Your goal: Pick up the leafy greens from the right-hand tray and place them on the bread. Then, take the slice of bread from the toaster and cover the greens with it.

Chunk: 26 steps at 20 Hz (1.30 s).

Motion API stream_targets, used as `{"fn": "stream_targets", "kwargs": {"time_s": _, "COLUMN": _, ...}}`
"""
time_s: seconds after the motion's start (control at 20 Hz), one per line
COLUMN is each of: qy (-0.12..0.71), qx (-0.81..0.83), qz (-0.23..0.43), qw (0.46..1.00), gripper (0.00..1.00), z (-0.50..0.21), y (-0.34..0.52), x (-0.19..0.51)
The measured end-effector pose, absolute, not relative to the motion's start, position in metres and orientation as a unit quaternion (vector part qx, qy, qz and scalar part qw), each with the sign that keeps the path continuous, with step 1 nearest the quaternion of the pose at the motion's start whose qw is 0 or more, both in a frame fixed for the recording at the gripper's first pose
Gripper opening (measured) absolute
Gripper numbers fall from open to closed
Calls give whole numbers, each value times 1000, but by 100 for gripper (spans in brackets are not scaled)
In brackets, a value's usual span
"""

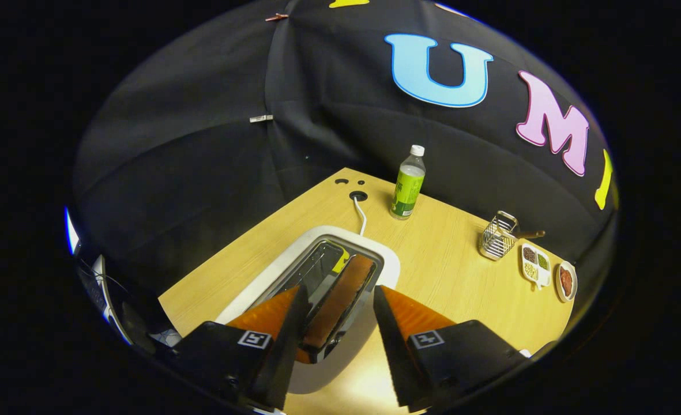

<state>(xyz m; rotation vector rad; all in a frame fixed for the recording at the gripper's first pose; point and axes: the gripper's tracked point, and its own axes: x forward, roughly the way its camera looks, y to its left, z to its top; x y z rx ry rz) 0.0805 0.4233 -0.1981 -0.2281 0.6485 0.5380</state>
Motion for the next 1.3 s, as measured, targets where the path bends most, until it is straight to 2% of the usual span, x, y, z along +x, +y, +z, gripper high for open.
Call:
{"fn": "stream_targets", "kwargs": {"time_s": 0.05, "qy": 315, "qx": -113, "qz": 259, "qw": 906, "gripper": 68, "z": -198, "y": 424, "x": 78}}
{"fn": "stream_targets", "kwargs": {"time_s": 0.1, "qy": 311, "qx": -114, "qz": 260, "qw": 907, "gripper": 58, "z": -197, "y": 425, "x": 78}}
{"fn": "stream_targets", "kwargs": {"time_s": 0.15, "qy": 313, "qx": -114, "qz": 264, "qw": 905, "gripper": 55, "z": -197, "y": 426, "x": 77}}
{"fn": "stream_targets", "kwargs": {"time_s": 0.2, "qy": 319, "qx": -111, "qz": 266, "qw": 903, "gripper": 46, "z": -199, "y": 428, "x": 73}}
{"fn": "stream_targets", "kwargs": {"time_s": 0.3, "qy": 329, "qx": -102, "qz": 265, "qw": 900, "gripper": 34, "z": -201, "y": 427, "x": 73}}
{"fn": "stream_targets", "kwargs": {"time_s": 0.4, "qy": 339, "qx": -87, "qz": 266, "qw": 898, "gripper": 23, "z": -201, "y": 427, "x": 71}}
{"fn": "stream_targets", "kwargs": {"time_s": 0.45, "qy": 343, "qx": -75, "qz": 267, "qw": 897, "gripper": 23, "z": -198, "y": 426, "x": 70}}
{"fn": "stream_targets", "kwargs": {"time_s": 0.5, "qy": 345, "qx": -62, "qz": 272, "qw": 896, "gripper": 17, "z": -196, "y": 428, "x": 69}}
{"fn": "stream_targets", "kwargs": {"time_s": 0.8, "qy": 313, "qx": -44, "qz": 321, "qw": 893, "gripper": 10, "z": -160, "y": 417, "x": 65}}
{"fn": "stream_targets", "kwargs": {"time_s": 1.3, "qy": 260, "qx": 19, "qz": 294, "qw": 920, "gripper": 10, "z": -85, "y": 350, "x": 74}}
